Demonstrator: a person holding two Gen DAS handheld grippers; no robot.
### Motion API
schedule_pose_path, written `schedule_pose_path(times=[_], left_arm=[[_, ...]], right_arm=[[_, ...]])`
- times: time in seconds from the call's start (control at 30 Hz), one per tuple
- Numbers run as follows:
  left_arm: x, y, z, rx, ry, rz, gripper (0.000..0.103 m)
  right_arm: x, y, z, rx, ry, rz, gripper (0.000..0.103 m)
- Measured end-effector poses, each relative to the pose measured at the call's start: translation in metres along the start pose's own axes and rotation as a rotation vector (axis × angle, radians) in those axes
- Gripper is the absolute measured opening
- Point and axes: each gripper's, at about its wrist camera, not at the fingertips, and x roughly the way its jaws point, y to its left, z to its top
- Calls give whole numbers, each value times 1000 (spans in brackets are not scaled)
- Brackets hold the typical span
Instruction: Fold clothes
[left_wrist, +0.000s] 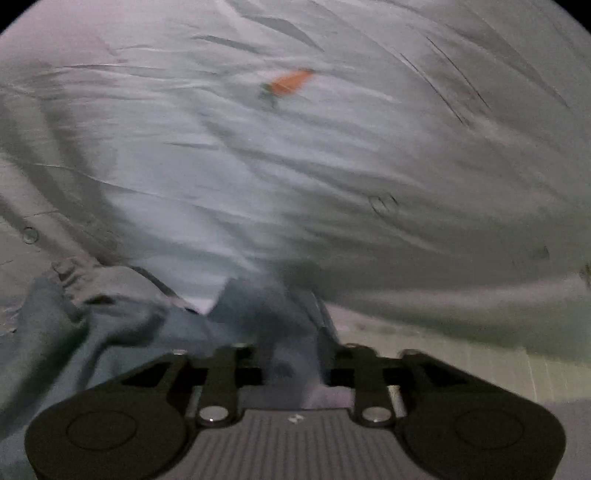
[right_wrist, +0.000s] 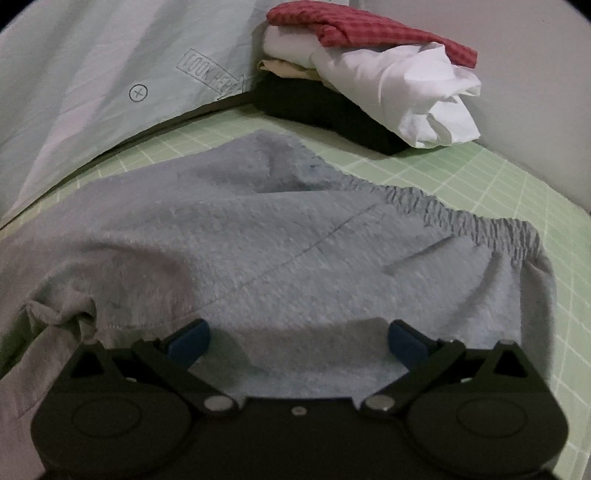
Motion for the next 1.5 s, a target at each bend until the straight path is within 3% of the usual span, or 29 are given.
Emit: schedule_pose_path(times=[0.07, 0.2, 0.3, 0.43, 0.5, 0.7, 0.73, 0.77, 0.8, 0.93, 1.07, 1.13, 1.23, 1.3, 1.4, 1.5], left_arm=[[1, 5, -7, -36, 22, -3, 37], [4, 3, -52, -66, 200, -40, 37], [0, -3, -89, -148, 315, -119, 38], [-3, -21, -120, -231, 378, -169, 52], [1, -30, -127, -227, 394, -162, 52], [17, -51, -126, -112, 399, -143, 50], [19, -55, -123, -88, 397, -143, 32], [23, -59, -119, -70, 393, -138, 5], [26, -63, -116, -52, 390, -133, 2], [24, -88, -95, 15, 314, -161, 2], [11, -148, -84, 199, 232, -259, 2], [0, -186, -94, 334, 216, -345, 5], [-14, -234, -126, 577, 255, -500, 21], [-24, -250, -147, 683, 265, -541, 20], [-37, -241, -152, 654, 270, -562, 25], [-44, -210, -143, 516, 256, -537, 26]], right_arm=[[1, 0, 1, -2, 5, 2, 103], [1, 0, 1, -2, 6, 2, 103], [1, 0, 0, 1, 2, -1, 103], [0, 0, -1, 2, -3, -2, 103], [0, 0, -1, 1, -5, -1, 103], [1, -1, -3, -5, -13, 6, 103], [1, -1, -3, -7, -13, 7, 103], [1, -1, -3, -8, -15, 8, 103], [0, -2, -3, -11, -16, 10, 103], [0, -3, -5, -24, -25, 24, 103], [-1, -3, -7, -30, -38, 30, 103], [-1, -2, -8, -30, -44, 30, 103], [-1, -2, -8, -30, -49, 29, 103], [-1, -2, -8, -30, -49, 29, 103], [-2, -2, -9, -31, -51, 30, 103], [-2, -2, -11, -29, -63, 28, 103]])
